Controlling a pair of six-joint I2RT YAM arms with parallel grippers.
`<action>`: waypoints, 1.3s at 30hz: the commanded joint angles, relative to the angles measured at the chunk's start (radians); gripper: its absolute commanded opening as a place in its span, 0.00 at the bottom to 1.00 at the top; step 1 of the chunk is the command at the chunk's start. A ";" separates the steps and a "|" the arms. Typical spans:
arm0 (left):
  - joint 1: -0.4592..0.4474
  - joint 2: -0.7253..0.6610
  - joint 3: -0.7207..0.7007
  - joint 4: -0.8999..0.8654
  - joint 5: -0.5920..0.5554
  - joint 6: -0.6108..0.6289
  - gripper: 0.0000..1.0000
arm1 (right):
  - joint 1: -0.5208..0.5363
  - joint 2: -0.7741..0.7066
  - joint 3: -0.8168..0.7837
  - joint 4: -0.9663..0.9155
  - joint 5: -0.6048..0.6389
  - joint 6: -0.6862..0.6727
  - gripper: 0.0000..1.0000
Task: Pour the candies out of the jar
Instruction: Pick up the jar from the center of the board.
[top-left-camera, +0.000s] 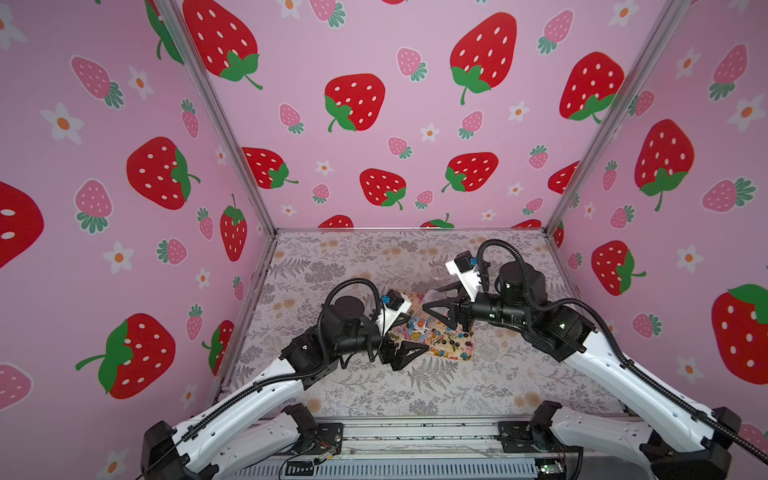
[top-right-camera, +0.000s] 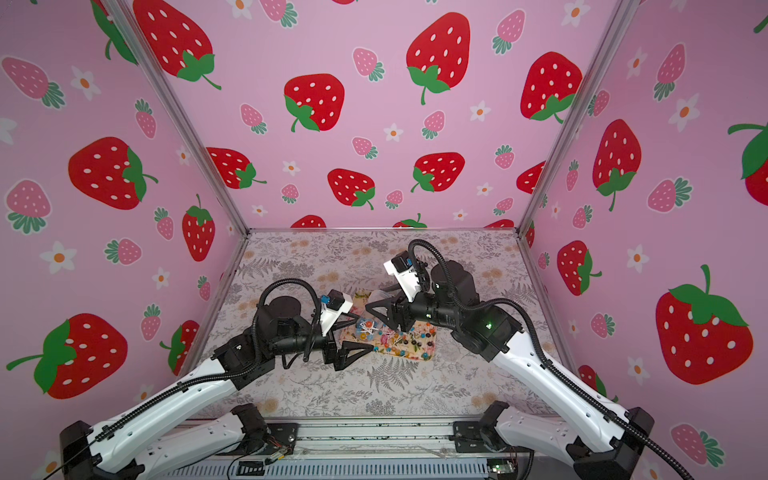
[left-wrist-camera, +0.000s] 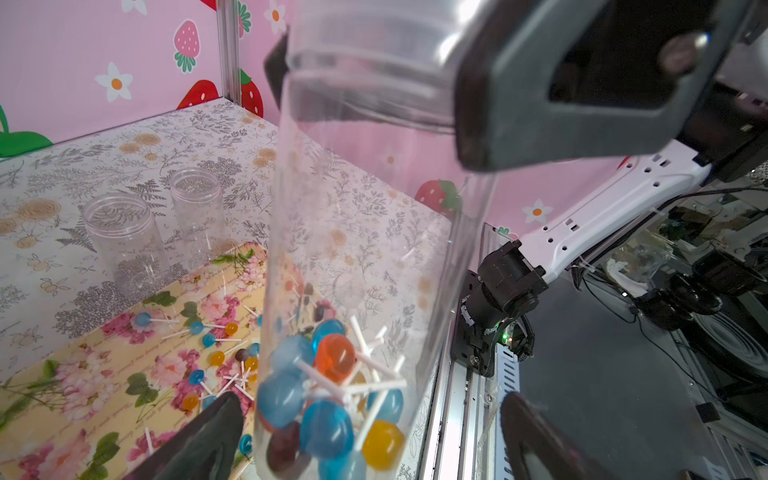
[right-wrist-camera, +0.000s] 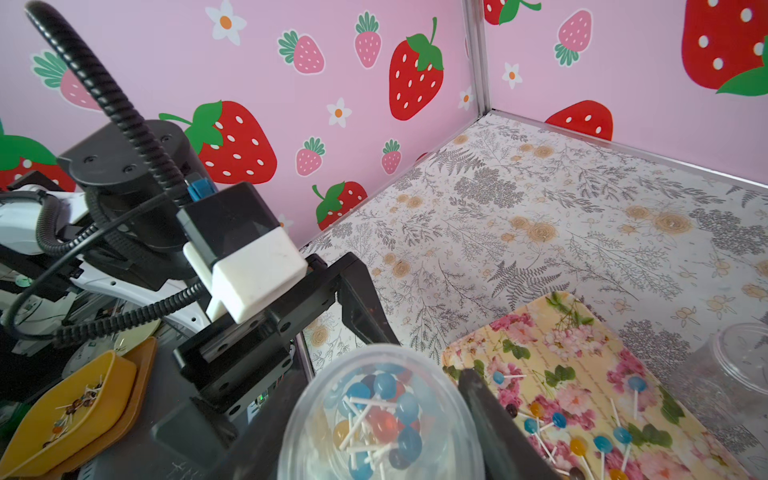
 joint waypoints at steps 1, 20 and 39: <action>-0.005 0.018 0.065 0.024 0.022 0.046 0.99 | -0.005 0.010 0.033 0.027 -0.059 0.032 0.53; -0.005 0.059 0.086 0.054 0.102 0.033 0.81 | -0.007 0.006 0.063 0.042 -0.069 0.068 0.53; -0.006 0.034 0.071 0.075 0.085 -0.001 0.51 | -0.006 0.023 0.056 0.055 -0.068 0.106 0.55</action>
